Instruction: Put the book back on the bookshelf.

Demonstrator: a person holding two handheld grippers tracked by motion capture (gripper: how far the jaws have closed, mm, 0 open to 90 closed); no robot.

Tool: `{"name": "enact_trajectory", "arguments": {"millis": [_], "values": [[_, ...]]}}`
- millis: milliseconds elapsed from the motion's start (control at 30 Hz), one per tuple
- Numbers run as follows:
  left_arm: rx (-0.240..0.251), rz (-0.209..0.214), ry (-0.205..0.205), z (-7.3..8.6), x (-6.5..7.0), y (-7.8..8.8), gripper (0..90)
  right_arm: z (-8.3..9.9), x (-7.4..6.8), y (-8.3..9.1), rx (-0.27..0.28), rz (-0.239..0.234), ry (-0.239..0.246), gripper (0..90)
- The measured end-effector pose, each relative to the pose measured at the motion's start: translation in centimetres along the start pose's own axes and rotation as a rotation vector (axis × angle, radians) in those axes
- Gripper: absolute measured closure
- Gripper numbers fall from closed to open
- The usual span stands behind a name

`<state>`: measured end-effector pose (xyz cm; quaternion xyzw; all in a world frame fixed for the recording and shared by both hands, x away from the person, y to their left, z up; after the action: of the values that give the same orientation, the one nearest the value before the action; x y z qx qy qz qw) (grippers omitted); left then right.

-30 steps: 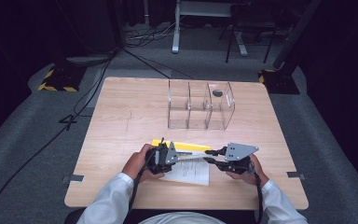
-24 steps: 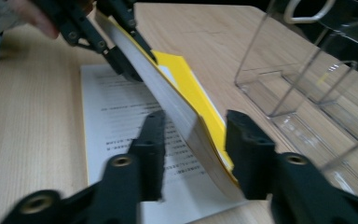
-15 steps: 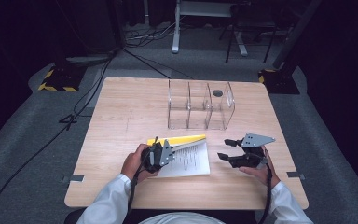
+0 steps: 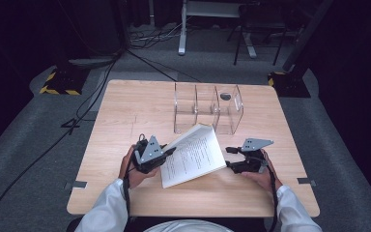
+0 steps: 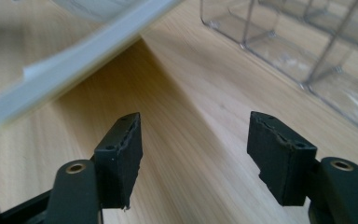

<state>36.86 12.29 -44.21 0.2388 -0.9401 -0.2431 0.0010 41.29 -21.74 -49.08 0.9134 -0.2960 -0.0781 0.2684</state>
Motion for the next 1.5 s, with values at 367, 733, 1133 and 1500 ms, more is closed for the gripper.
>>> {"name": "enact_trajectory", "arguments": {"millis": [367, 733, 1133, 1500], "values": [[0.131, 0.189, -0.001, -0.5, 1.1, -0.6, 81.5, -2.2, -1.2, 2.4, 0.211, -0.005, 0.032, 36.7], [0.207, 0.355, 0.034, 0.0, 1.0, -1.4, 81.3, -2.7, -0.2, 2.9, 0.237, -0.078, 0.042, 39.3], [0.101, 0.33, 0.035, 2.0, -0.4, -0.2, 76.8, -4.8, -2.9, 1.3, 0.243, -0.107, 0.115, 37.4], [0.068, 0.274, 0.01, 1.5, -0.1, -1.2, 77.6, -6.5, -3.3, 2.0, 0.343, -0.091, 0.069, 44.5]]}}
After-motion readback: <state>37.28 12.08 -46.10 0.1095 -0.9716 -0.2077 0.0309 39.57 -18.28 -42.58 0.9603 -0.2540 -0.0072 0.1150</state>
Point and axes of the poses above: each handheld gripper's, and its own axes: y roughly backward along the jaws, z roughly out of its underside, x roughly to its right, the point moved 2 cm from there along -y, roughly forward along the jaws, and after that the axes turned 8 degrees about z, right-handed, at the moved point
